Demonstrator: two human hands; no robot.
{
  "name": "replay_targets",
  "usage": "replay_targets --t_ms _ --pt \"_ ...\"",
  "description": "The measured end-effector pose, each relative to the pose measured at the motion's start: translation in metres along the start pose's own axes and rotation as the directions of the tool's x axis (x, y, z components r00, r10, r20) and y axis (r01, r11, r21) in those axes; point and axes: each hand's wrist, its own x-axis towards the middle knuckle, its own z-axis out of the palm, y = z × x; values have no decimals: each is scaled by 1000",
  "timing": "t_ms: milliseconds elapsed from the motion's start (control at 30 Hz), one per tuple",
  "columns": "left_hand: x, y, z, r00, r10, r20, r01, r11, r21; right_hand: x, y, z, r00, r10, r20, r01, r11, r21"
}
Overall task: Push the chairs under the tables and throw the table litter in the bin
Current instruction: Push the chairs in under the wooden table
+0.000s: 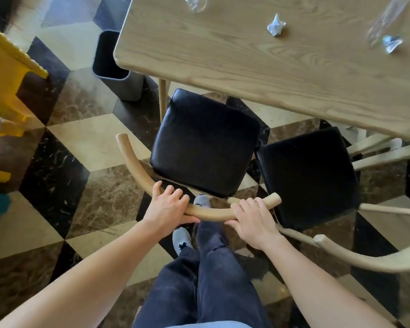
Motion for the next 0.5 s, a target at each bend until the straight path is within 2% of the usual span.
replay_targets --t_ms 200,400,500 --pt "35 -10 -11 1000 -1 15 1 1000 11 28 24 -10 1000 -20 -3 20 1000 -20" --pt "84 -24 -44 985 -40 166 36 999 31 68 52 -35 999 -29 -31 29 1000 0" --pt "109 -37 -51 991 -25 134 19 999 47 90 63 -45 997 -39 -59 40 999 3"
